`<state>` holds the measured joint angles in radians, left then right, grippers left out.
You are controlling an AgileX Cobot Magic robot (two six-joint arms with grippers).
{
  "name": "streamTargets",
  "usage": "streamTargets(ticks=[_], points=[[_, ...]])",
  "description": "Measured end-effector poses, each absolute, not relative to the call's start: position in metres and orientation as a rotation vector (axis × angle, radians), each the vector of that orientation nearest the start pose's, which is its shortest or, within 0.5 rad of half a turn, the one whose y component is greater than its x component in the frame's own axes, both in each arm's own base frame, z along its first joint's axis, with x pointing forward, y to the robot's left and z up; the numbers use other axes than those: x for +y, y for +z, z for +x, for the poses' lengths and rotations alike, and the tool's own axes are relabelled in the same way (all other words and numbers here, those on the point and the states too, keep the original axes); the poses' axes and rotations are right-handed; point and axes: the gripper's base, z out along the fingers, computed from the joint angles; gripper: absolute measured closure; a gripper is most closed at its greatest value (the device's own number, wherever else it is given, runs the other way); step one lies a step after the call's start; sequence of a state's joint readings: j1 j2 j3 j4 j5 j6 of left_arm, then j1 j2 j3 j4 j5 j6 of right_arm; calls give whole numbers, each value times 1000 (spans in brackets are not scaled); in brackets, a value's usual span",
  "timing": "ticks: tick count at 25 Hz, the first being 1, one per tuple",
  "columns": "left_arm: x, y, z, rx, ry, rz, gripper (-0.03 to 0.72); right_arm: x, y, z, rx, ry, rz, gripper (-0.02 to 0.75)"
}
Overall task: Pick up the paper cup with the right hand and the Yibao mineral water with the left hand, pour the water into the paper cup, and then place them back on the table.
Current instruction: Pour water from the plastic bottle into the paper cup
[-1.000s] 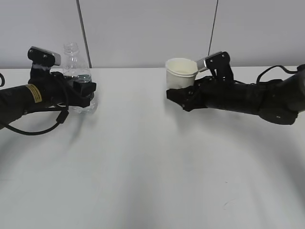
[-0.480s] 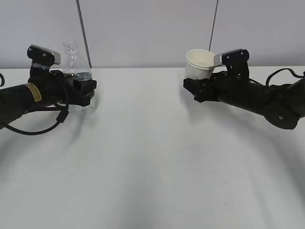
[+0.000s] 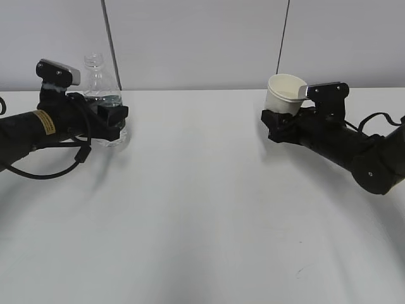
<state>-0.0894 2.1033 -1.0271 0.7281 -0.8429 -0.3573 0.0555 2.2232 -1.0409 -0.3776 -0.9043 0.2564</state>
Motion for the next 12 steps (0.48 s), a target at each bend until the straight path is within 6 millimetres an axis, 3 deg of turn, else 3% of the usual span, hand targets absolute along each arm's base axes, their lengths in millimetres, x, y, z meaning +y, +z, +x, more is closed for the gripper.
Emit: streamTargets(ticks=[12], points=[[-83,104,403,1760,-463,585,366,48,67,413,1841,304,-230,225]])
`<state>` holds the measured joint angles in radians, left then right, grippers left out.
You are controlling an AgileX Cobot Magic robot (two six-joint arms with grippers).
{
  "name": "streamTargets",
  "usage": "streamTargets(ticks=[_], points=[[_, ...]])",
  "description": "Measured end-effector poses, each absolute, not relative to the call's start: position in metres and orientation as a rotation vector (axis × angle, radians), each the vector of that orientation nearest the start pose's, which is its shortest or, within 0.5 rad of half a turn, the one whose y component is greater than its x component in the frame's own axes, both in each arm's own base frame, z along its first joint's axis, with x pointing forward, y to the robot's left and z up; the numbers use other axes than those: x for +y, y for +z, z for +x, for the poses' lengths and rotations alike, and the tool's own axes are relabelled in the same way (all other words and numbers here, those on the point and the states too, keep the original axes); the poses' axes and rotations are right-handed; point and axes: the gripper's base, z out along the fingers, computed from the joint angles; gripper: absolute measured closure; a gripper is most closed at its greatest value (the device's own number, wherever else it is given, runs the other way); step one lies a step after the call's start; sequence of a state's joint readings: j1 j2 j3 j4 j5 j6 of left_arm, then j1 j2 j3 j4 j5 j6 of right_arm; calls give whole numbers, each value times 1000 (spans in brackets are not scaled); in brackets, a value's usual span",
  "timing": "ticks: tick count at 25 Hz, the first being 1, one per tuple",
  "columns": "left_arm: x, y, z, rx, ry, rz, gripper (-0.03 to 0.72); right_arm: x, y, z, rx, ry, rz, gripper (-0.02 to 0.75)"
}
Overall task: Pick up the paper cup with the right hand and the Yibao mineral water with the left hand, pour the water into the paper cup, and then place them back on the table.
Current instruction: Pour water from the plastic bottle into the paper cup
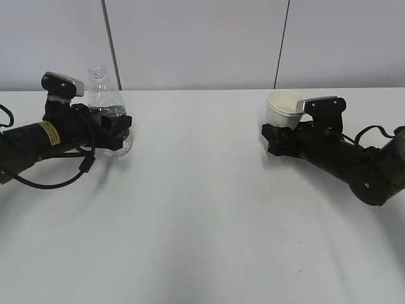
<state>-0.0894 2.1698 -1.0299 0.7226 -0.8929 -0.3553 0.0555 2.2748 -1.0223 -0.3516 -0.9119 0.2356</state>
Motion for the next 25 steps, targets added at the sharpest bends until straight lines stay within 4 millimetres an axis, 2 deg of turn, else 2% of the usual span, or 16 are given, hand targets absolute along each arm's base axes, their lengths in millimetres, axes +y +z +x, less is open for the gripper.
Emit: streamTargets(ticks=[25], points=[[-83,102,403,1761,-468,582,366,46,54,411,1921,285,-231,225]])
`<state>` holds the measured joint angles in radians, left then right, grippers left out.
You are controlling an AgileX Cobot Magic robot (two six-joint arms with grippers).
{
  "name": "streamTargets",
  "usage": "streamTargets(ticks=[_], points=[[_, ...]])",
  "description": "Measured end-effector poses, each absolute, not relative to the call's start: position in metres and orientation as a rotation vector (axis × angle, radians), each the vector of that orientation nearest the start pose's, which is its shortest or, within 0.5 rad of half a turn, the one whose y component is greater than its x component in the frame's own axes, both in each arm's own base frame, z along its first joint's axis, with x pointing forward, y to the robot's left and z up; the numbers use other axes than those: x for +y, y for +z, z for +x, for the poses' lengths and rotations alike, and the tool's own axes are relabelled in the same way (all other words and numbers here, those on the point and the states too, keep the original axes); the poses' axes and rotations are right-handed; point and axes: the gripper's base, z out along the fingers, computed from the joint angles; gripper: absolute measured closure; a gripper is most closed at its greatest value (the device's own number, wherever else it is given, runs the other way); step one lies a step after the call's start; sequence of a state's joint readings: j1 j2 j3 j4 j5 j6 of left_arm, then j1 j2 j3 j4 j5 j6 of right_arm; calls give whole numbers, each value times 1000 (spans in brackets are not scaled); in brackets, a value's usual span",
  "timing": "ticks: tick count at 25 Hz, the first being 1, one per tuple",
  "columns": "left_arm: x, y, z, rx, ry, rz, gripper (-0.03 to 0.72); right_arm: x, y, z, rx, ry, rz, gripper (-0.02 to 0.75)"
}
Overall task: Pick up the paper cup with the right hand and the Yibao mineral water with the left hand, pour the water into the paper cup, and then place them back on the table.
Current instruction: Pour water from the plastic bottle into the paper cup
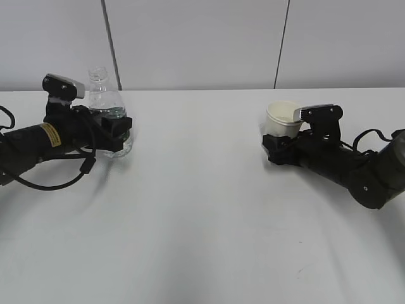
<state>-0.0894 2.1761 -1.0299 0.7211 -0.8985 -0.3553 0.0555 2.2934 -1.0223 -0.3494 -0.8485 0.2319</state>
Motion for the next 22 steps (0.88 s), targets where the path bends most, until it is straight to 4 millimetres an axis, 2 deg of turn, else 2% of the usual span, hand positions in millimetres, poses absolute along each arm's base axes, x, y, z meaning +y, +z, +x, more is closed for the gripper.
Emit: streamTargets(ticks=[22], points=[[-84,102,403,1760,-468,583,366,46,50,411,1908,288,-216,225]])
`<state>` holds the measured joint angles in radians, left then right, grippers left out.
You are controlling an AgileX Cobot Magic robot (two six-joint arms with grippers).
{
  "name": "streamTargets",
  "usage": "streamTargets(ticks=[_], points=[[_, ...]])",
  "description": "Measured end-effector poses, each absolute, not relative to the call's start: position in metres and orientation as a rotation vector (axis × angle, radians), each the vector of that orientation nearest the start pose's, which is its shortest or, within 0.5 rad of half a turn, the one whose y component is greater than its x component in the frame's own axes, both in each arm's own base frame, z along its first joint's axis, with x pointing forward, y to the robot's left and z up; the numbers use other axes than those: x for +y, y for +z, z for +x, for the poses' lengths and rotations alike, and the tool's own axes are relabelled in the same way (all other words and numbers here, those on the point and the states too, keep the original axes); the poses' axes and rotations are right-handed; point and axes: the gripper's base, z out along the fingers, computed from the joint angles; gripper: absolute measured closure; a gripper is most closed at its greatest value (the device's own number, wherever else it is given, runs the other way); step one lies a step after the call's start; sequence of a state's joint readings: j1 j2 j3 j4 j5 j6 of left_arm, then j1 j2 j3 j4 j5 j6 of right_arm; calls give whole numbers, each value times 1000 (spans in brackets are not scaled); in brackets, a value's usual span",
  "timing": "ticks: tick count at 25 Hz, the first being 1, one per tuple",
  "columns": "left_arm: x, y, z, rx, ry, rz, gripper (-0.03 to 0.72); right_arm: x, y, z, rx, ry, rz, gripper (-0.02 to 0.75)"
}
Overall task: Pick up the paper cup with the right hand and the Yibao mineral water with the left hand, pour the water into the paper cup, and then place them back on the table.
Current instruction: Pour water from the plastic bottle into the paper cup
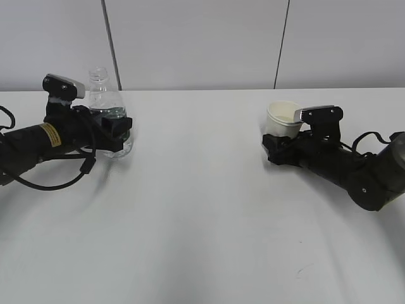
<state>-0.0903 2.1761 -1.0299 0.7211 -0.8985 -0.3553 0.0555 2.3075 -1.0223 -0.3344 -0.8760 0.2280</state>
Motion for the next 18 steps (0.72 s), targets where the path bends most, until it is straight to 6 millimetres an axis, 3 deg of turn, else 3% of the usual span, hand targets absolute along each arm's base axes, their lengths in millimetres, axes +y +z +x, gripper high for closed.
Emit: streamTargets(ticks=[18], points=[[-84,102,403,1760,-468,583,366,46,49,411,1903,289,-217,225]])
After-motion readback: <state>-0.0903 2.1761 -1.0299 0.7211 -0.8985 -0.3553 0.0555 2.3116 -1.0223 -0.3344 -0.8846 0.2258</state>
